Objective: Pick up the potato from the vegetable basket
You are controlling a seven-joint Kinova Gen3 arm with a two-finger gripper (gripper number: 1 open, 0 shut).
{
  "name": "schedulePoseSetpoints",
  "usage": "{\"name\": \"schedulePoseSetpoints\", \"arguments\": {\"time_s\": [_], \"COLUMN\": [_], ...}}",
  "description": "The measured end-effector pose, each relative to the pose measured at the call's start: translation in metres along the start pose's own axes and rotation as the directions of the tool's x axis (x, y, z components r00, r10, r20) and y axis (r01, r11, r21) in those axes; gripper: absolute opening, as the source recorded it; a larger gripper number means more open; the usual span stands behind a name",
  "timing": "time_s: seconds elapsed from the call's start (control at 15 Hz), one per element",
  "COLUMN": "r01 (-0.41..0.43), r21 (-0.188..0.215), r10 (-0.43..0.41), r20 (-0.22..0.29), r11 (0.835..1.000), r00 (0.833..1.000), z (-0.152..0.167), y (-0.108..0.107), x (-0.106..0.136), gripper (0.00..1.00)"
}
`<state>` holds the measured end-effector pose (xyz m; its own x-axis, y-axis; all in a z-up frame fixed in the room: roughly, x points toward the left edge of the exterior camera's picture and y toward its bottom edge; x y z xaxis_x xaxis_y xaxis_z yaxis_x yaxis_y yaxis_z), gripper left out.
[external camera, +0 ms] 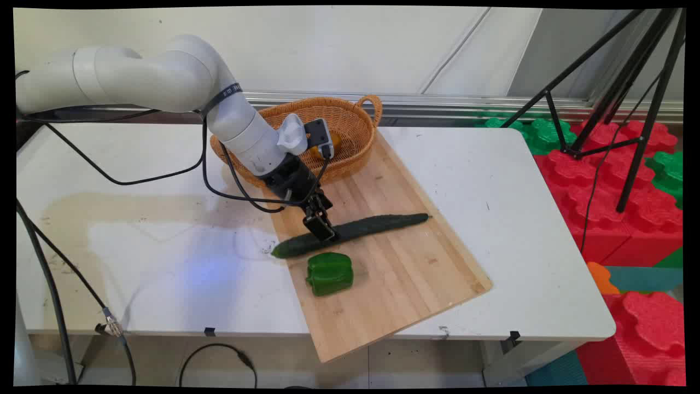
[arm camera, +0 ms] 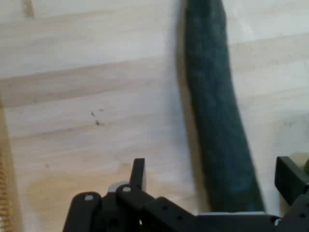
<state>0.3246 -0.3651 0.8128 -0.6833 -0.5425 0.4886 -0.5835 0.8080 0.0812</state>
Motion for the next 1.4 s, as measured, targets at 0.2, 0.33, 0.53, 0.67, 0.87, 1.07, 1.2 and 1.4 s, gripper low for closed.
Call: {"name": "schedulePoseSetpoints", "arguments": {"time_s": [0.2,0.33,0.53,0.67,0.87,1.07,1.2,1.4], "r01": [-0.003,-0.011,-0.023,-0.027,-0.032,-0.033,-0.029,-0.020], "r21": [0.002,0.004,0.009,0.011,0.014,0.026,0.036,0.055], "r10": [0.003,0.011,0.023,0.028,0.033,0.036,0.035,0.029], "r20": [-0.019,-0.039,-0.064,-0.081,-0.107,-0.139,-0.156,-0.175], "r11": [1.000,1.000,1.000,1.000,0.999,0.999,0.999,0.998], "r00": [1.000,0.999,0.998,0.996,0.994,0.990,0.987,0.984], "z": [-0.006,-0.016,-0.034,-0.049,-0.072,-0.107,-0.128,-0.154], "y": [-0.001,-0.001,-0.002,-0.002,-0.002,-0.005,-0.008,-0.006], "x": [0.001,0.002,0.001,-0.001,-0.003,-0.006,-0.009,-0.015], "gripper": [1.00,1.00,1.00,1.00,1.00,1.00,1.00,1.00]}}
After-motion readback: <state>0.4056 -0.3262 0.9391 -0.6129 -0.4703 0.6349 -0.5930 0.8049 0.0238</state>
